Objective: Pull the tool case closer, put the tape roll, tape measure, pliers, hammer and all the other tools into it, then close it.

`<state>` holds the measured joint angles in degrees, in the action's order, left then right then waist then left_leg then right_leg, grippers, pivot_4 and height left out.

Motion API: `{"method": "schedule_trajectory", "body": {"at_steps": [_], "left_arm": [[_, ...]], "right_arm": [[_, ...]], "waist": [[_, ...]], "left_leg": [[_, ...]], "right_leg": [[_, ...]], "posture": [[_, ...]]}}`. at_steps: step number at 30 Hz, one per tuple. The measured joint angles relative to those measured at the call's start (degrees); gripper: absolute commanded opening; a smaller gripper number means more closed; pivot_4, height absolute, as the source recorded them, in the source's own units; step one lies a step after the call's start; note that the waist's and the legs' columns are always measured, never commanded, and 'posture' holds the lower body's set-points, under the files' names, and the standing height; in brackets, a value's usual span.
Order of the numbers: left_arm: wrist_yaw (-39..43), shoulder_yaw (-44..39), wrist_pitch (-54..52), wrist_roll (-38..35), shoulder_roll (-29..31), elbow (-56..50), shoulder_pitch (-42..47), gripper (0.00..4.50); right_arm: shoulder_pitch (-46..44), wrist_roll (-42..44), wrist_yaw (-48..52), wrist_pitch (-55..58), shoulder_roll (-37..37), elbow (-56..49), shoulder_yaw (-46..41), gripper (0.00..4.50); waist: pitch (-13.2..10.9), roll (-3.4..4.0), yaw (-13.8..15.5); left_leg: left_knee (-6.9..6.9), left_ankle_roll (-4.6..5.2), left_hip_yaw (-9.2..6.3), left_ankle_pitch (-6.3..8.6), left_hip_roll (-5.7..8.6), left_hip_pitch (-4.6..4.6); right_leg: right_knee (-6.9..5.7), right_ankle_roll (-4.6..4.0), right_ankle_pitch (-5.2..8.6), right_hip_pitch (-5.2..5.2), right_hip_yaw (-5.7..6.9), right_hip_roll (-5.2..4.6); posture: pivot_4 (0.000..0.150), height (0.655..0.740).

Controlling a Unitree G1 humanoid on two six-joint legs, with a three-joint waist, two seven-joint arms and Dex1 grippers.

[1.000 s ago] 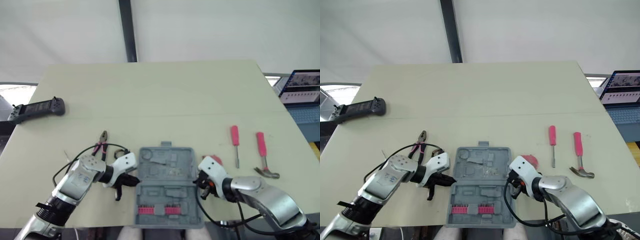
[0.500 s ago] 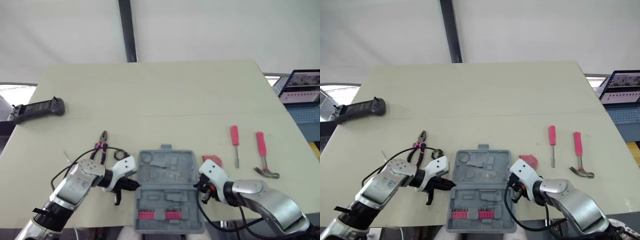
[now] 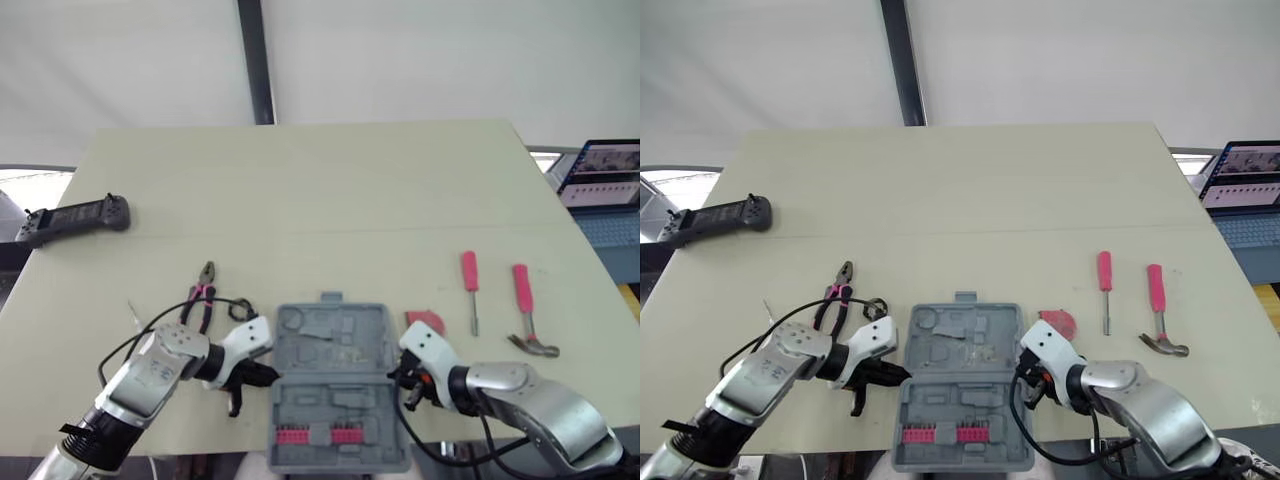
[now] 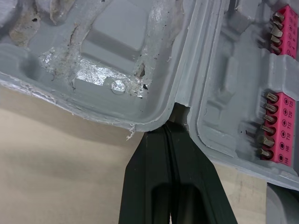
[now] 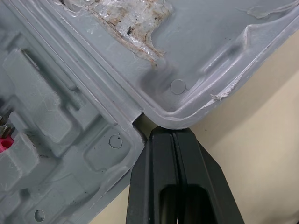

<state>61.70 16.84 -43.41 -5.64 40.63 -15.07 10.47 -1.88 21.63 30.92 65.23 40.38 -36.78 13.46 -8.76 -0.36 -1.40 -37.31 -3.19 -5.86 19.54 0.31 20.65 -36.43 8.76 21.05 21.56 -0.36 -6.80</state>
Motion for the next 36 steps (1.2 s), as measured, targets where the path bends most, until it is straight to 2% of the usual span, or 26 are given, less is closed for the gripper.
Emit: {"method": "schedule_trajectory", "body": {"at_steps": [16, 36], "left_arm": [[-1.1, 0.0, -1.1, -1.6, 0.4, -1.1, -1.2, 0.00], [-1.7, 0.1, -2.3, -3.7, 2.4, -2.2, -2.2, 0.00]], "right_arm": [[0.0, 2.2, 0.0, 3.7, 0.1, -0.4, -0.3, 0.01], [0.2, 1.7, -0.1, 1.1, 2.2, 0.1, -0.3, 0.01]], "waist": [[0.0, 0.00, 0.0], [0.0, 0.00, 0.0]], "left_leg": [[0.01, 0.00, 0.00, 0.00, 0.00, 0.00], [0.02, 0.00, 0.00, 0.00, 0.00, 0.00]], "right_leg": [[0.01, 0.00, 0.00, -0.01, 0.00, 0.00], [0.02, 0.00, 0.00, -0.01, -0.01, -0.01]], "posture": [[0.150, 0.7400], [0.150, 0.7400]]}}
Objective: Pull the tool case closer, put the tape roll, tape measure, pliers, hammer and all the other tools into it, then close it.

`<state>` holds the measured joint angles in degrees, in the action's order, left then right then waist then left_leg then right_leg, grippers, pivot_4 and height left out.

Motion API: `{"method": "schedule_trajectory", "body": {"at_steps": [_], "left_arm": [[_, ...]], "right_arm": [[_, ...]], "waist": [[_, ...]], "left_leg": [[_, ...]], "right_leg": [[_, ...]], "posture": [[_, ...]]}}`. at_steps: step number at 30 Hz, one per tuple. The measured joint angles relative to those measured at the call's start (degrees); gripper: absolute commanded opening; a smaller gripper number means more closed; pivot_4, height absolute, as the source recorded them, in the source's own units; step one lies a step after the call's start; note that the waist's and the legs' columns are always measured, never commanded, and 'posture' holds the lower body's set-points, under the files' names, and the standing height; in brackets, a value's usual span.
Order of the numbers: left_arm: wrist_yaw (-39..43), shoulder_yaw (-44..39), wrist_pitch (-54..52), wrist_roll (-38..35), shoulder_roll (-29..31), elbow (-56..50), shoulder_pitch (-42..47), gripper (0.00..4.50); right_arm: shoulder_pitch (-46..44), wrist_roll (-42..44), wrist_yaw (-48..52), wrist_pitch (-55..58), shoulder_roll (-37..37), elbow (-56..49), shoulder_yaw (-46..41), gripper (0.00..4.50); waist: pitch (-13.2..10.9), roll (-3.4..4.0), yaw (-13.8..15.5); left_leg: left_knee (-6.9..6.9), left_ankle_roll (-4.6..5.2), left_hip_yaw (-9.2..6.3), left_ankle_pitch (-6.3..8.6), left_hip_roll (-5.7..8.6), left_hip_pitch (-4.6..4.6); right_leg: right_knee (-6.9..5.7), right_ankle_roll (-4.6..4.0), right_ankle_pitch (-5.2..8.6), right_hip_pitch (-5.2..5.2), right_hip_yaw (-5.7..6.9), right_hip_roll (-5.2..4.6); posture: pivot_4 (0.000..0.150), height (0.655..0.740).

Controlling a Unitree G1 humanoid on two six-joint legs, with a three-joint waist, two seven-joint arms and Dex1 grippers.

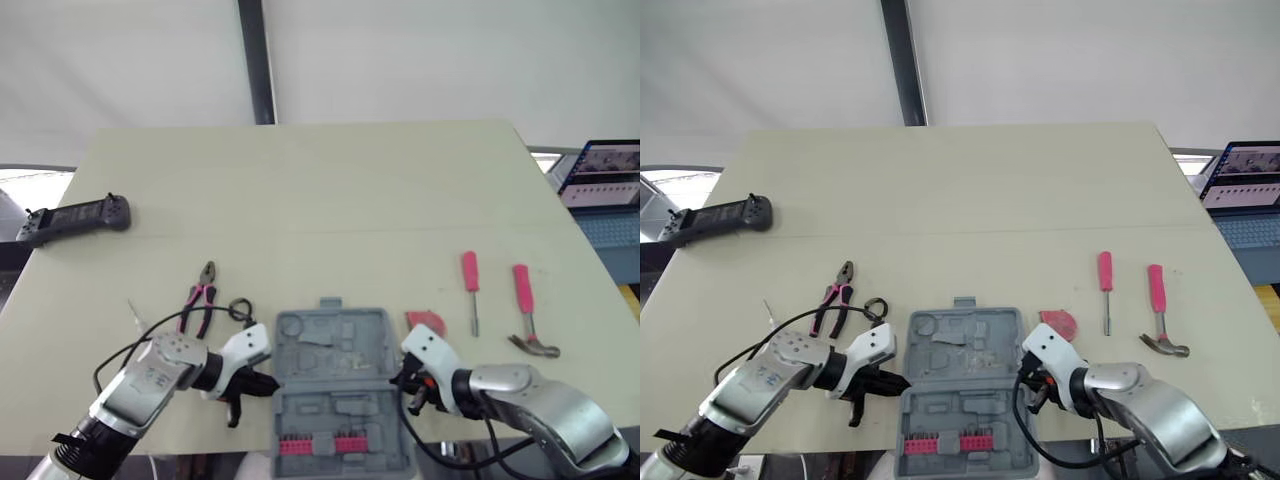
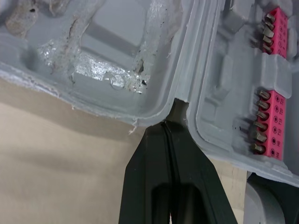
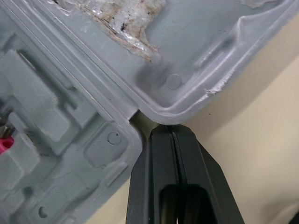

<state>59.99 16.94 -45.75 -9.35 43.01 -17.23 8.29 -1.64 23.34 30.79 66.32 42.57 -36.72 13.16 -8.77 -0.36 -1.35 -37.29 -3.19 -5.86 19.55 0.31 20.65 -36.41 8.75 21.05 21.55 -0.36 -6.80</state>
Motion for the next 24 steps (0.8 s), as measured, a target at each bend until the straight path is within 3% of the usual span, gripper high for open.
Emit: {"method": "schedule_trajectory", "body": {"at_steps": [10, 14, 19, 24], "left_arm": [[-0.4, -1.5, 2.5, -1.4, 2.1, 2.0, 0.0, 0.00], [-0.6, -11.7, 3.9, -6.6, 2.3, 0.1, -3.7, 0.00], [-3.5, -23.7, 7.0, -13.5, -1.9, -5.2, -10.1, 0.00], [-8.0, -33.5, 10.6, -18.2, -9.1, -13.2, -22.8, 0.00]], "right_arm": [[2.0, 0.4, 0.2, -1.2, 1.6, 0.3, -2.2, 0.01], [4.6, 2.5, 0.7, -1.1, 2.4, -0.6, -10.1, 0.01], [8.1, 6.8, 1.7, -1.2, 2.2, -5.2, -18.0, 0.01], [14.6, 10.5, 2.3, -2.3, 0.5, -8.7, -25.5, 0.01]], "waist": [[0.0, 0.00, 0.1], [0.0, 0.03, 0.2], [0.0, 0.04, 0.5], [0.0, 0.03, 1.1]], "left_leg": [[0.00, 0.00, 0.00, 0.00, 0.00, 0.00], [0.04, 0.00, 0.00, 0.00, -0.03, 0.00], [0.07, -0.01, 0.03, 0.01, -0.05, -0.05], [0.04, 0.00, 0.09, 0.04, -0.07, -0.09]], "right_leg": [[0.01, 0.00, 0.00, 0.00, 0.00, 0.00], [0.03, 0.00, 0.00, -0.01, 0.01, -0.01], [0.11, 0.00, 0.00, -0.07, 0.00, -0.01], [0.48, 0.00, 0.00, -0.19, -0.01, -0.02]], "posture": [[0.150, 0.7400], [0.150, 0.7400], [0.150, 0.7400], [0.150, 0.7400]]}}
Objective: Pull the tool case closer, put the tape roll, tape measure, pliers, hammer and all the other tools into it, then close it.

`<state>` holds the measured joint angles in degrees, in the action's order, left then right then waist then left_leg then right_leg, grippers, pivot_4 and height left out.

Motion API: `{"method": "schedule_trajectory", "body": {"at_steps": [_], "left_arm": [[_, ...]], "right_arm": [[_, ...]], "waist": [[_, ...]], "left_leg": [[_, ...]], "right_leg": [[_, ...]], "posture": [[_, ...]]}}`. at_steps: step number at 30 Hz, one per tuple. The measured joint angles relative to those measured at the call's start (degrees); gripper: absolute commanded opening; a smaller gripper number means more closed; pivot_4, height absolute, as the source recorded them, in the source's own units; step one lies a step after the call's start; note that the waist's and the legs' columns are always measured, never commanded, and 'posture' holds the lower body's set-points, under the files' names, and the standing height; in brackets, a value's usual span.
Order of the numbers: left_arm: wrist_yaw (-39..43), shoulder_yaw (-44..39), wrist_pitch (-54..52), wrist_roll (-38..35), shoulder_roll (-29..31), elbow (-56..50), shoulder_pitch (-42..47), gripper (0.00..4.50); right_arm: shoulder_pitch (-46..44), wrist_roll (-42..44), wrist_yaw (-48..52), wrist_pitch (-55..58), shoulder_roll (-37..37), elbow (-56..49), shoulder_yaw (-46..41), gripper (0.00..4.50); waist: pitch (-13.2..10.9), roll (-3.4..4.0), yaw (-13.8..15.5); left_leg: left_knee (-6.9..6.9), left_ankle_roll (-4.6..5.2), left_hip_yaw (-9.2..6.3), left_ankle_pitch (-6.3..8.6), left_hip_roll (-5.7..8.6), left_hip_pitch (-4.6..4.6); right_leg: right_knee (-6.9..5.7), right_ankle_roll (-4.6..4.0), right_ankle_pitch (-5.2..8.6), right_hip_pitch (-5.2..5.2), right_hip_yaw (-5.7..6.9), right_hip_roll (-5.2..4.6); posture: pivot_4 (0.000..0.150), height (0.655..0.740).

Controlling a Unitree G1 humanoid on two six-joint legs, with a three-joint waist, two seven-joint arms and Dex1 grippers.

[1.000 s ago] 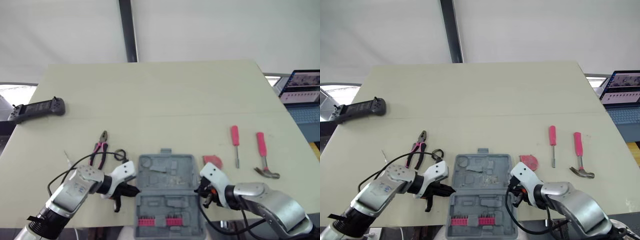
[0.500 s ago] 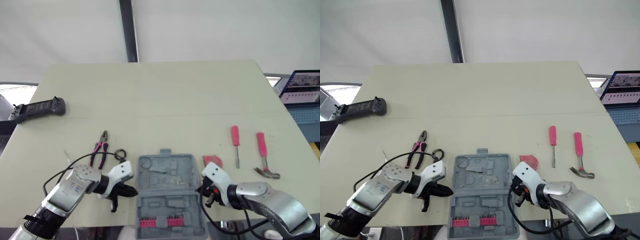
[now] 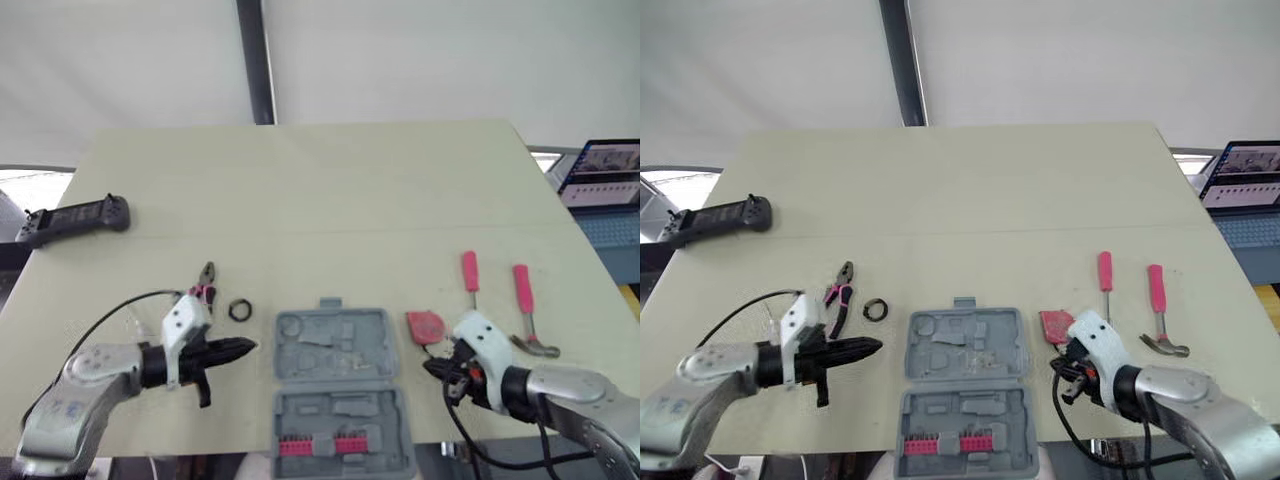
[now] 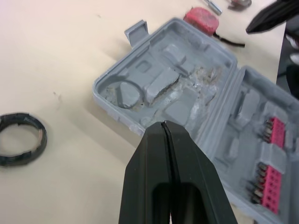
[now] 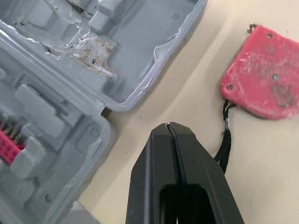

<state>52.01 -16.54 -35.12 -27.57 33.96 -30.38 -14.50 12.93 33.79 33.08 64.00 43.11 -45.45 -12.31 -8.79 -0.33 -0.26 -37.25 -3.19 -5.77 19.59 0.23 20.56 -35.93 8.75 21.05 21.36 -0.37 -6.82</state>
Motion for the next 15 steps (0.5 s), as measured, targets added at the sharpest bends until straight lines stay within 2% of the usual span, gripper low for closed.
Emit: {"method": "schedule_trajectory", "body": {"at_steps": [3, 5, 6, 8, 13, 14, 15], "left_arm": [[-1.6, -4.8, 2.1, -2.6, -3.4, -3.5, -8.2, 0.00], [-2.2, -7.4, 2.7, -3.3, -4.6, -3.8, -14.9, 0.56], [-2.3, -7.9, 3.0, -3.3, -4.7, -3.7, -16.8, 0.89], [-2.1, -8.8, 4.7, -3.3, -4.7, -3.8, -19.6, 1.83], [-0.3, -11.6, 12.6, -1.9, -4.7, -2.1, -24.0, 4.21], [0.1, -12.0, 14.3, -1.5, -4.7, -1.4, -24.2, 4.50], [0.5, -12.2, 15.7, -1.3, -4.7, -0.5, -24.4, 4.50]], "right_arm": [[5.1, 1.0, 2.0, -4.4, -0.6, -1.5, -3.7, 0.01], [9.2, 0.9, 4.1, -8.2, -0.7, -1.6, -6.2, 0.00], [10.5, 0.4, 4.5, -9.2, -0.5, -1.4, -6.5, 0.25], [12.3, -0.8, 5.5, -11.9, 0.7, -0.8, -6.5, 0.86], [15.2, -1.2, 10.4, -17.2, 2.9, 2.1, -7.9, 3.20], [15.5, -1.3, 11.2, -18.2, 3.2, 2.7, -8.1, 3.71], [15.9, -1.5, 11.9, -19.3, 3.4, 3.0, -8.2, 4.18]], "waist": [[0.0, 0.00, 0.4], [0.0, 0.01, 0.5], [0.0, -0.01, 0.6], [0.0, 0.01, 0.9], [0.0, 0.05, 1.2], [0.0, 0.05, 1.2], [0.0, 0.05, 1.3]], "left_leg": [[0.00, 0.00, 0.03, 0.08, 0.00, -0.20], [0.02, 0.08, 0.05, 0.21, -0.01, -0.35], [0.00, 0.09, 0.04, 0.21, -0.01, -0.37], [-0.09, 0.13, 0.04, 0.27, 0.00, -0.47], [-0.07, 0.16, 0.06, 0.37, -0.02, -0.46], [-0.07, 0.15, 0.06, 0.37, -0.02, -0.46], [-0.08, 0.16, 0.07, 0.37, -0.02, -0.46]], "right_leg": [[0.09, 0.00, 0.00, -0.21, -0.03, 0.01], [0.27, -0.02, 0.01, -0.46, -0.02, 0.03], [0.37, -0.02, 0.01, -0.56, -0.01, 0.05], [0.46, -0.04, 0.02, -0.74, -0.03, 0.05], [0.58, -0.09, 0.05, -0.78, -0.03, 0.08], [0.59, -0.09, 0.05, -0.78, -0.03, 0.08], [0.60, -0.09, 0.05, -0.78, -0.03, 0.08]], "posture": [[0.150, 0.7400], [0.150, 0.7400], [0.150, 0.7400], [0.150, 0.7400], [0.150, 0.7400], [0.150, 0.7400], [0.150, 0.7400]]}}
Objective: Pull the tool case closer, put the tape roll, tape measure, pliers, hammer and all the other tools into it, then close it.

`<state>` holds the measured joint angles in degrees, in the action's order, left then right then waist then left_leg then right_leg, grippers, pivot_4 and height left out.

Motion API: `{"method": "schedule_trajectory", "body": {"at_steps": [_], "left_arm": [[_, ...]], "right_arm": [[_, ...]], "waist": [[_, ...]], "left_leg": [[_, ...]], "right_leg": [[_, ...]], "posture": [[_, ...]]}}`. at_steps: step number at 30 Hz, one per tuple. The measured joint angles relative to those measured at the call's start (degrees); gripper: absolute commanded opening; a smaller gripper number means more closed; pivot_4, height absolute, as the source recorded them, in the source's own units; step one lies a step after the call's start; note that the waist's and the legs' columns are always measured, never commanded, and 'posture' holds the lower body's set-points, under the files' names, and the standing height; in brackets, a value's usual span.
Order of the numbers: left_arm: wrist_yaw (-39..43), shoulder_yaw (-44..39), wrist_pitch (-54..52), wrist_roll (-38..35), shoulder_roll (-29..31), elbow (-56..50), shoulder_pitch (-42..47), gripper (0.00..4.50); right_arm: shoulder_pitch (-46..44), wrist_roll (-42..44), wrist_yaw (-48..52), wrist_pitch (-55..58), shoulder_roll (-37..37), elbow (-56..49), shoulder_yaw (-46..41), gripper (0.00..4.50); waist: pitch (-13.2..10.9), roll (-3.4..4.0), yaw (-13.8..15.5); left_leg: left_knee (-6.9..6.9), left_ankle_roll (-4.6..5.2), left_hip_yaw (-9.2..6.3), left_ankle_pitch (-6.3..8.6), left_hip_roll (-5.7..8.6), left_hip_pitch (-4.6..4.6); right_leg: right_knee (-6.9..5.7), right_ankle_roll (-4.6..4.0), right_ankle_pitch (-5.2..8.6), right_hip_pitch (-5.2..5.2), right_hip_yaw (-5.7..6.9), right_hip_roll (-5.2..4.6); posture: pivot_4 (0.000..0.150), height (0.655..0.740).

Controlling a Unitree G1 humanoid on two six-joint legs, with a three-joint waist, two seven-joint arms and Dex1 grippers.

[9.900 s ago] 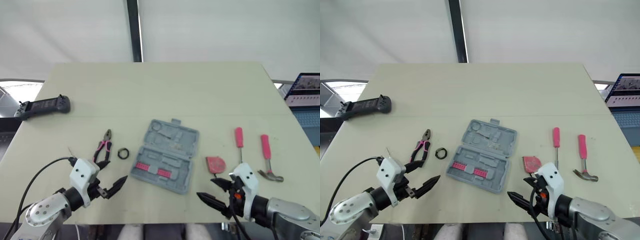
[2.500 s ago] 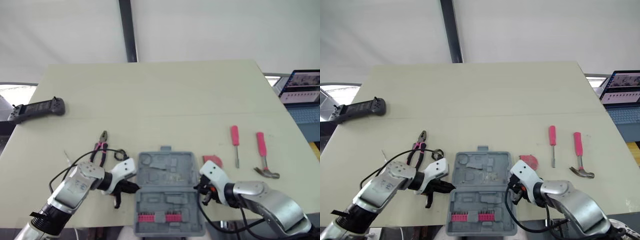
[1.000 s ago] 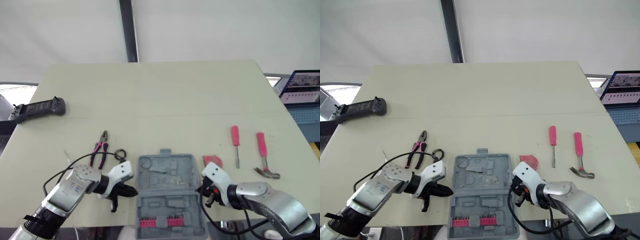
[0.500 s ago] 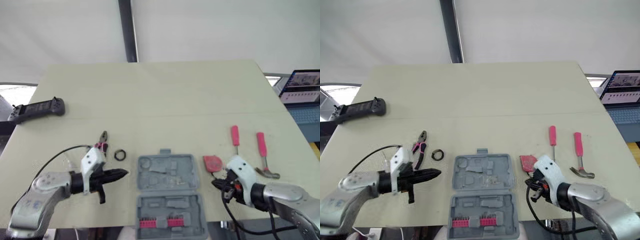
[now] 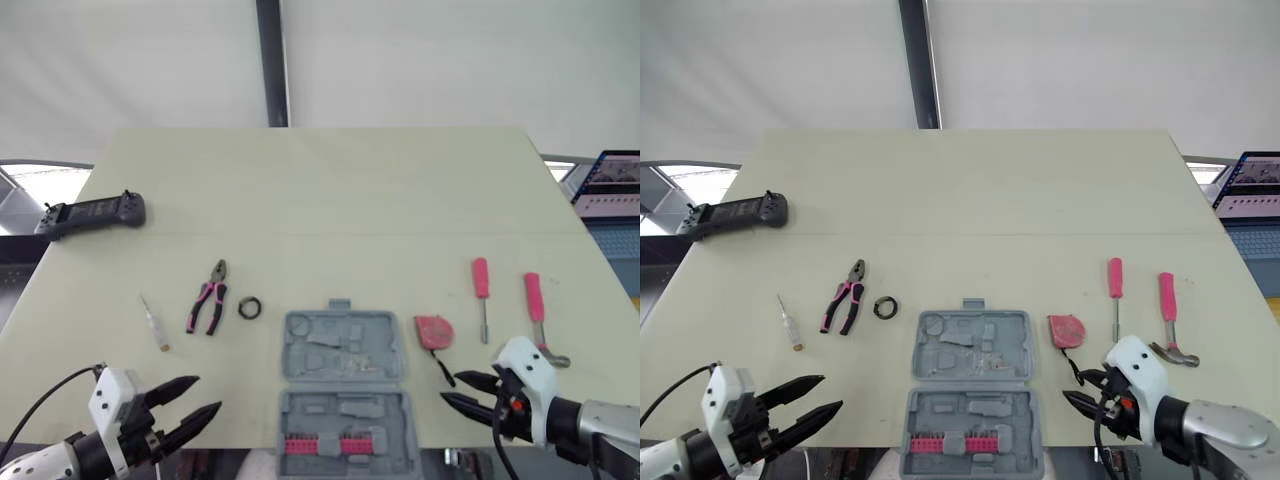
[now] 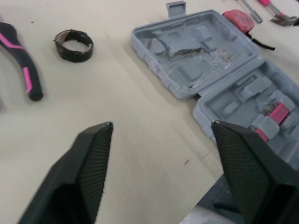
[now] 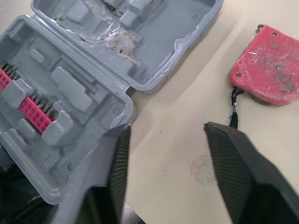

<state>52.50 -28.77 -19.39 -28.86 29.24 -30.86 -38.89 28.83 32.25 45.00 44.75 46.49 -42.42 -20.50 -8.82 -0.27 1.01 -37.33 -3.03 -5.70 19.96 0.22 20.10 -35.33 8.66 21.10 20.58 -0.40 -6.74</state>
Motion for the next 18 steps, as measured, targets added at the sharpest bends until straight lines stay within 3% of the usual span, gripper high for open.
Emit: {"method": "schedule_trajectory", "body": {"at_steps": [1, 18], "left_arm": [[0.4, -0.3, 1.1, 0.2, 0.0, 0.7, -0.5, 4.50], [2.5, -0.4, 7.8, 1.2, 0.2, 2.8, -4.2, 4.50]], "right_arm": [[0.8, -0.3, 0.7, -1.0, 0.2, 0.3, -0.1, 4.43], [4.1, -2.1, 3.9, -8.4, 0.3, 4.2, -0.1, 4.43]], "waist": [[0.0, 0.00, 0.1], [0.0, -0.01, 0.2]], "left_leg": [[0.00, 0.00, 0.00, 0.01, 0.00, 0.00], [-0.02, 0.04, 0.03, 0.07, 0.00, 0.00]], "right_leg": [[0.00, 0.00, 0.00, 0.00, 0.00, 0.00], [0.07, 0.00, 0.00, -0.05, -0.01, 0.00]], "posture": [[0.150, 0.7400], [0.150, 0.7400]]}}
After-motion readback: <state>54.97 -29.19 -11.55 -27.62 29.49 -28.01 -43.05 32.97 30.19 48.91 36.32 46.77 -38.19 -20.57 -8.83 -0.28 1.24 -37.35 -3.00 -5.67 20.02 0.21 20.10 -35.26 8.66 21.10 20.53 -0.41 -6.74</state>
